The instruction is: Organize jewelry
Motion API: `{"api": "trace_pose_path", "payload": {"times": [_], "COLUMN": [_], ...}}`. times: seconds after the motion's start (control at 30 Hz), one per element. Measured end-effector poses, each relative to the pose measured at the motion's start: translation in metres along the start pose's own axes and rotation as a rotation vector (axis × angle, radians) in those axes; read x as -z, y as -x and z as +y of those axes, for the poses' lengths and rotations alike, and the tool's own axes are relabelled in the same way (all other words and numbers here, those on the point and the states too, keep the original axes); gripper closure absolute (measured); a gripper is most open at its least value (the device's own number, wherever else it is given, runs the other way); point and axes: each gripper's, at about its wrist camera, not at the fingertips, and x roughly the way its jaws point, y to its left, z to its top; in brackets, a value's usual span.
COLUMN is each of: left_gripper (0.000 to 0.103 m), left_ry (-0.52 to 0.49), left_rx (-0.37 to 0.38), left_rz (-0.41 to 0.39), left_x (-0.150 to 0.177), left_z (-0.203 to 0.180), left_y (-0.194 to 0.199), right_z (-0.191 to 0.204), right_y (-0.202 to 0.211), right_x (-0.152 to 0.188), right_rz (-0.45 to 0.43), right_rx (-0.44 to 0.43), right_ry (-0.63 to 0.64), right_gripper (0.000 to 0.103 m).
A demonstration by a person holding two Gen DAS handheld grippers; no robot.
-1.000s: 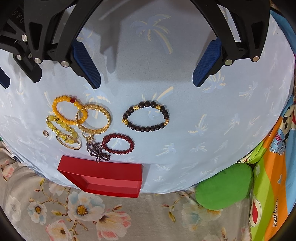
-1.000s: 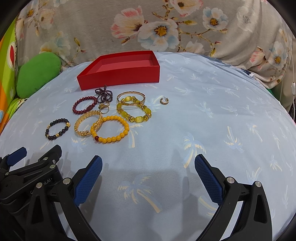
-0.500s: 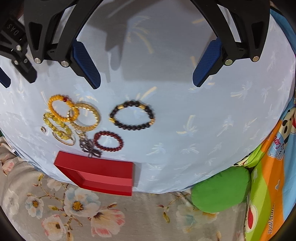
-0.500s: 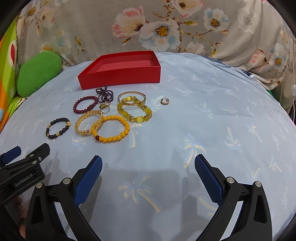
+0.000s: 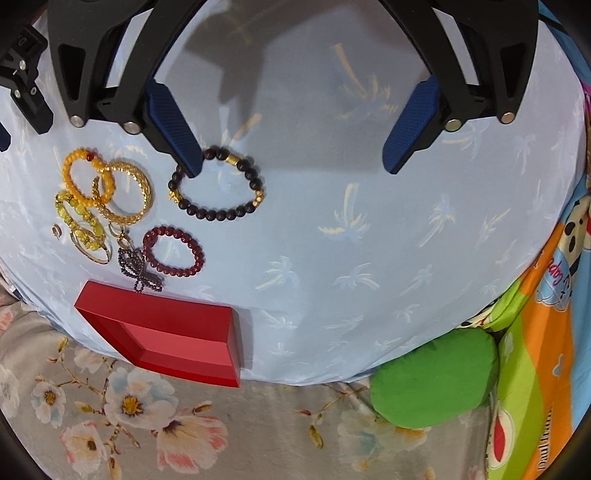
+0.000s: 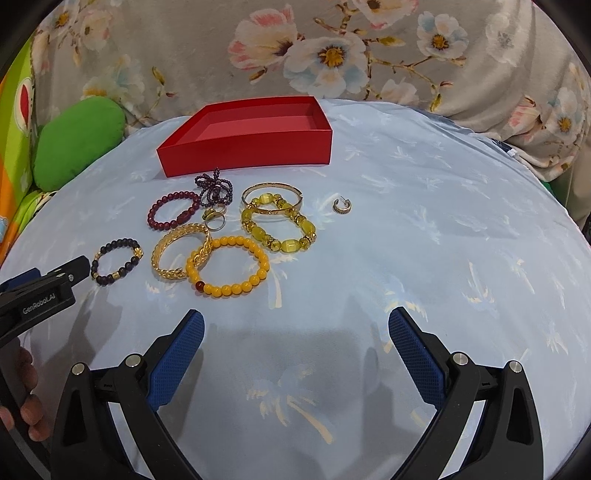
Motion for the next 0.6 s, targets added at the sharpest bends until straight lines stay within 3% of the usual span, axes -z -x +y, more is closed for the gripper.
{"api": "trace_pose_path", "payload": {"times": [0.23, 0.4, 0.5, 0.57, 0.6], "left_gripper": [0.035, 0.050, 0.072, 0.095, 0.095], "left_ry": [-0.020, -0.050, -0.067, -0.063, -0.056], "left_rx": [0.026, 0.040, 0.048, 0.062, 0.075], "left_rz": [0.070, 0.056, 0.048, 0.051, 0.054], "left_x": [-0.006, -0.012, -0.014, -0.016, -0.017], "left_z": [-0.012, -0.022, -0.026, -0.025, -0.023], "left_y": [-0.028, -0.030, -0.029, -0.030, -0.030], "right_z": [-0.001, 0.002, 0.007, 0.012, 0.015], "right_y": [-0.005, -0.011, -0.015, -0.017, -0.018], "right_x": [-0.007, -0.012, -0.017, -0.020, -0.022], "right_rz": [0.009, 0.016, 0.018, 0.018, 0.019], "right_rx": [-0.015, -0.035, -0.049, -0.060, -0.065], "right_ry": [-0.007, -0.001, 0.005, 0.012, 0.018], "right_gripper": [0.007, 0.006, 0.006, 0.006, 0.006]}}
